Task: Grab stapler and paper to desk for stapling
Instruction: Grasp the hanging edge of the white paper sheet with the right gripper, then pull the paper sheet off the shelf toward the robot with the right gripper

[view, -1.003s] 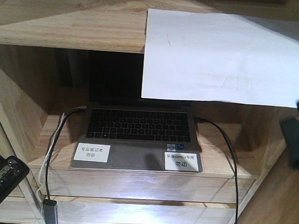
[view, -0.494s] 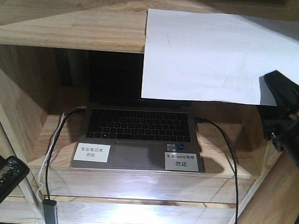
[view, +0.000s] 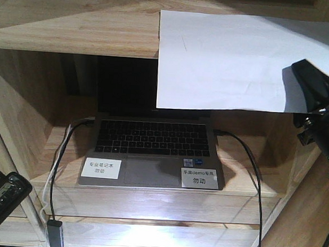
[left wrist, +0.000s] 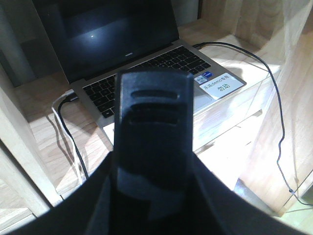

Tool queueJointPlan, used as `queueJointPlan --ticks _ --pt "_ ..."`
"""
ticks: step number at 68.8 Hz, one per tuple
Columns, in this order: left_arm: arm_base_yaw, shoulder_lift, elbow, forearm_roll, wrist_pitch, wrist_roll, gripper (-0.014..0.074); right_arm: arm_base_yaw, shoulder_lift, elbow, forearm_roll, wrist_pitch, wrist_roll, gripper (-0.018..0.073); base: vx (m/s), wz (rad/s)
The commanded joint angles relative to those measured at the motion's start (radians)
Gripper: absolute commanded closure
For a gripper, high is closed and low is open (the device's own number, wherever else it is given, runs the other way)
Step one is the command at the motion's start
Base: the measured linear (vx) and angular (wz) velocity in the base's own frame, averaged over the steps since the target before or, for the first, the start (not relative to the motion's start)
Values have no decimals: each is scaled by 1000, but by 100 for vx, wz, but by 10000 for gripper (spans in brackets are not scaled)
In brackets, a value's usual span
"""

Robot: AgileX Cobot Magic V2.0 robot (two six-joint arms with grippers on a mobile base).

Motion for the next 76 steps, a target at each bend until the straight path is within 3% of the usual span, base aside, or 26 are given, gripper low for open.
queueJointPlan --ticks 1,3,24,41,76 --pt "-2 1 -30 -20 -101 -4 603 1 -35 -29 -7 -193 13 539 0 0" --pt "-2 1 -30 -20 -101 -4 603 1 -42 -29 -11 -193 15 575 0 0" --pt "-2 1 -30 -20 -101 -4 603 0 -268 1 -14 -153 -52 568 0 0" --pt "-2 1 -30 -20 -101 -4 603 0 -512 197 70 -6 -66 564 0 0" --pt "-2 1 -30 -20 -101 -4 603 1 -926 391 41 376 12 561 0 0"
